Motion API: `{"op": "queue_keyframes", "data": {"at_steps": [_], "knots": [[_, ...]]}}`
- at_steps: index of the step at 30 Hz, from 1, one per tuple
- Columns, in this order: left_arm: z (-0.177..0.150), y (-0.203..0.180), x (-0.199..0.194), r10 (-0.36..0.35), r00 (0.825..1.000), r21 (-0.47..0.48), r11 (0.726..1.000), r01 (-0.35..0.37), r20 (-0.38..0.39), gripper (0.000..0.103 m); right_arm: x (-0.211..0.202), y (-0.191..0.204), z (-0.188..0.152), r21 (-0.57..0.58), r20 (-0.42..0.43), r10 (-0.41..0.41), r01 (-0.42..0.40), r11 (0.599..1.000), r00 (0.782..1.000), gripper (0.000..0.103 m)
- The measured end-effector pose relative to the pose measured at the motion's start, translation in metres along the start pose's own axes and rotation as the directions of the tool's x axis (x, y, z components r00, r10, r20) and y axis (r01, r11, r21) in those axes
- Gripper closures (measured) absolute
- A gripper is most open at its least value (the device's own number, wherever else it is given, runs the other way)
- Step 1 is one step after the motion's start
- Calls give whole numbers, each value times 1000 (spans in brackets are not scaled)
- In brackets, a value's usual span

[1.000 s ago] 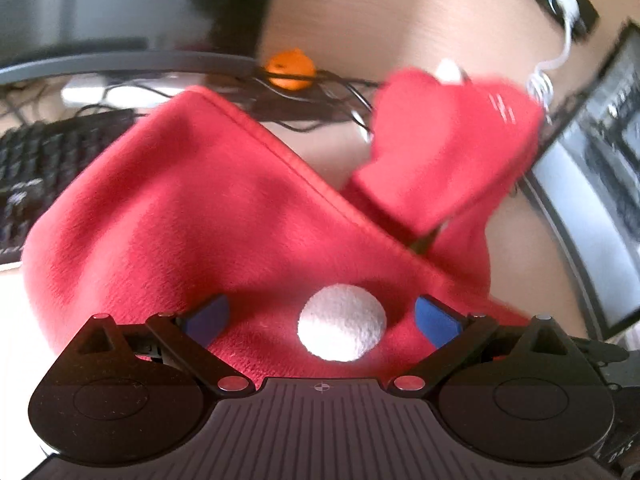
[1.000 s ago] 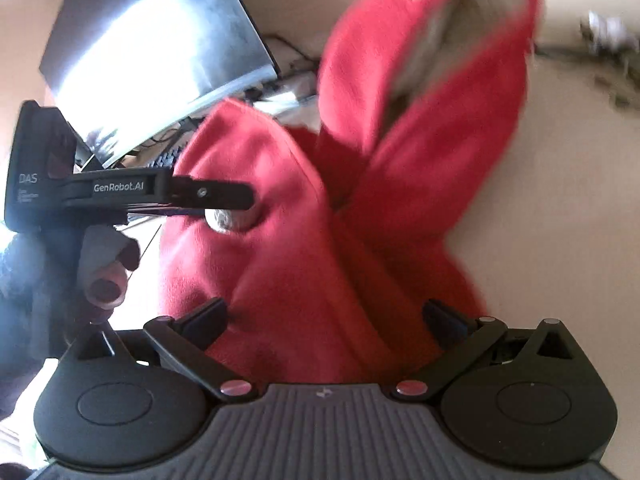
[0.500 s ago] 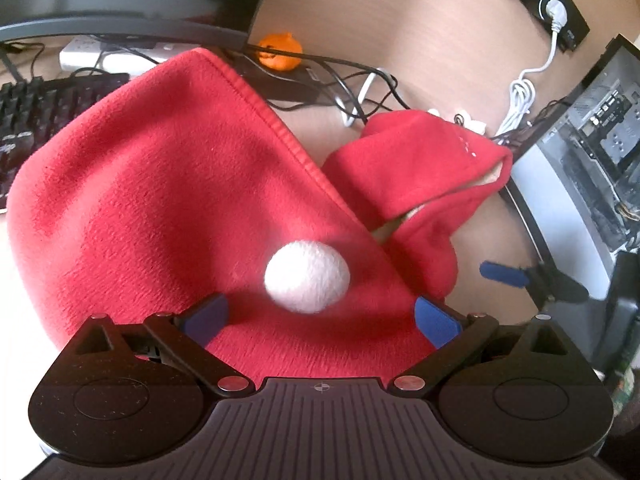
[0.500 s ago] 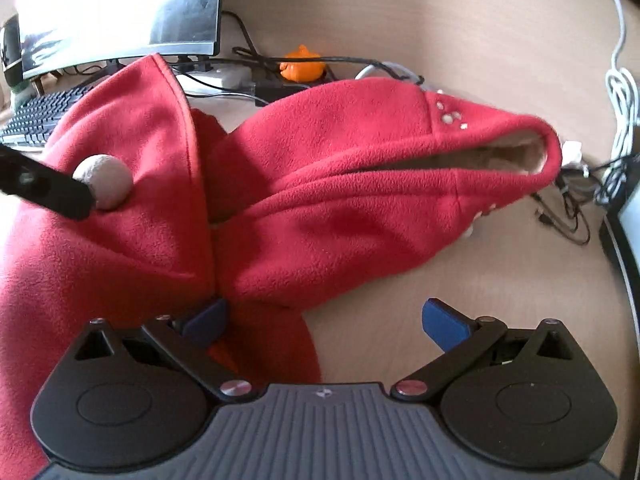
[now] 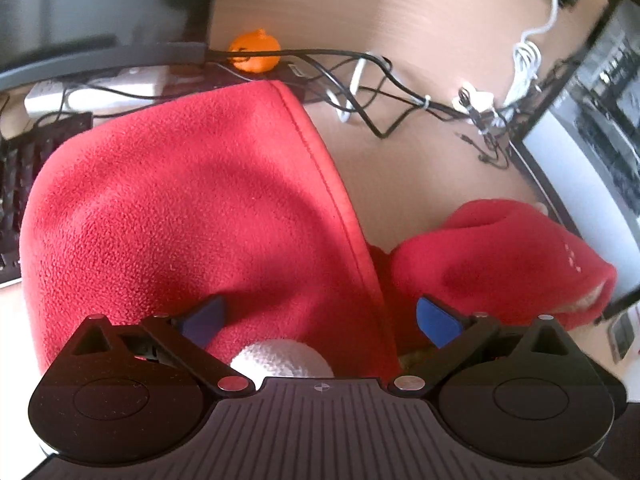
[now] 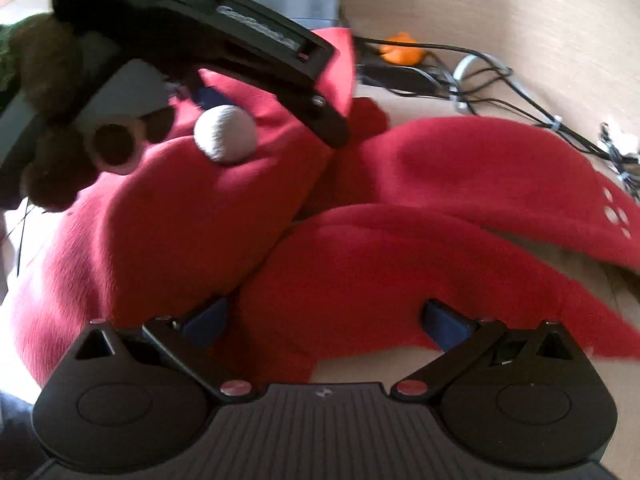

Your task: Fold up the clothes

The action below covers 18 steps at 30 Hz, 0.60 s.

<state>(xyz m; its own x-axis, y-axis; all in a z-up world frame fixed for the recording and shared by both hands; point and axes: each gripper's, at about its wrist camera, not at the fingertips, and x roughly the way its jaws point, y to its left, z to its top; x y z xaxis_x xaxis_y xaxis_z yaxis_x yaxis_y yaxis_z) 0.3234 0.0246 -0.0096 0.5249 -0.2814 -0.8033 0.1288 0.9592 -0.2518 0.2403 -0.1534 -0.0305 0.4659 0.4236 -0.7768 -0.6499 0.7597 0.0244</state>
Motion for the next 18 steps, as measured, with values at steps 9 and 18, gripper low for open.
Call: {"op": "queue_keyframes", "data": {"at_steps": [9,18], "knots": [[-19,-10,-10,-9,1000,58,998,7,28,0,-76,-79,-1,82,135,-146,136,987,980,0],[-42,-56,-2,-5,999,229,973,-2,33,0,-94,-126,-8,141,181,-481,461,876,858,0]]}}
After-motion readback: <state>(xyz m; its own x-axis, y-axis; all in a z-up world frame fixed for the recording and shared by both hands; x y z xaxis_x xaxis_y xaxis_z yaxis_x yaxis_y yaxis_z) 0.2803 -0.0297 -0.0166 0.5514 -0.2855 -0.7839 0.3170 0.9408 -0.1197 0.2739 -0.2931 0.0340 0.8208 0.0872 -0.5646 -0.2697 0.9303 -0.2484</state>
